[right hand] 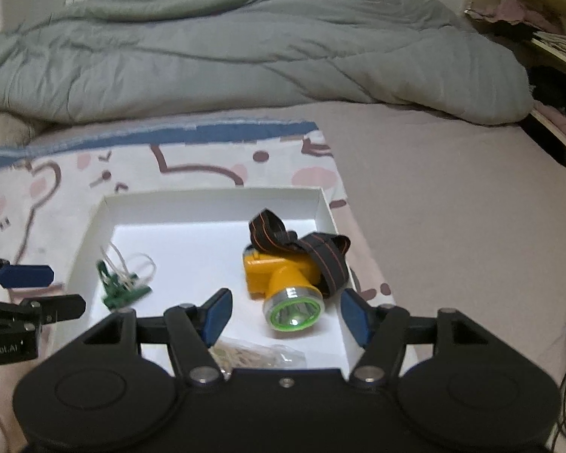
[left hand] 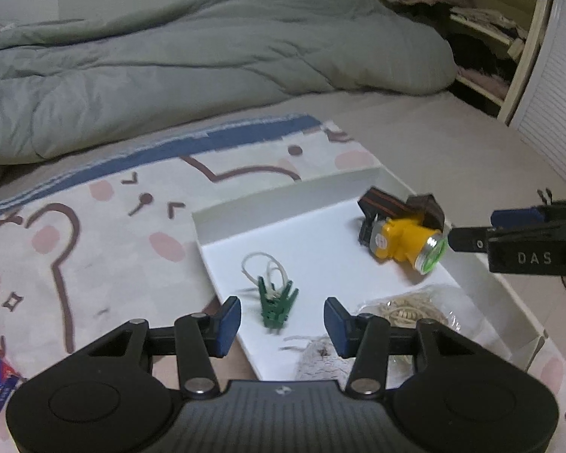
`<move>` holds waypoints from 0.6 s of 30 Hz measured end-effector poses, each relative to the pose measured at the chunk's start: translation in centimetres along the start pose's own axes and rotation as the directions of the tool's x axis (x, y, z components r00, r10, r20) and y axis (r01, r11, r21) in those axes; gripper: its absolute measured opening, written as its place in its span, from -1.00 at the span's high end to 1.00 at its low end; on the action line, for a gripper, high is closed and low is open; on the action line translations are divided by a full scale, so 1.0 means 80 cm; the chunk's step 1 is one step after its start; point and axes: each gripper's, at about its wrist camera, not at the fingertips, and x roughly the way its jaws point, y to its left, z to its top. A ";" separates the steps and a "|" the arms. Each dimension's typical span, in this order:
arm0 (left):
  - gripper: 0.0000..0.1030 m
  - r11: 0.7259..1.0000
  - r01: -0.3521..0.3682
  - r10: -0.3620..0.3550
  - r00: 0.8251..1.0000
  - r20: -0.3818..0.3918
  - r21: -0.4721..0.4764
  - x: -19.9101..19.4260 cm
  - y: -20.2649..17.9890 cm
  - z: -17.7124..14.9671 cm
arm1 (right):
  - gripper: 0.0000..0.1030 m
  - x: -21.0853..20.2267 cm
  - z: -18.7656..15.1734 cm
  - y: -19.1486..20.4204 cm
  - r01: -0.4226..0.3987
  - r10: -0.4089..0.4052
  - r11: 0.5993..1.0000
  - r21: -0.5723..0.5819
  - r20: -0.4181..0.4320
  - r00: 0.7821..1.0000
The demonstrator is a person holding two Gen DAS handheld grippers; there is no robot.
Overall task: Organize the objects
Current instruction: 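Move both open grippers back from the tray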
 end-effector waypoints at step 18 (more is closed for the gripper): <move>-0.14 1.000 -0.008 0.008 0.999 0.039 0.005 -0.090 0.018 -0.012 | -0.26 -0.094 -0.013 0.007 -0.025 0.018 0.995 0.100 0.073 0.997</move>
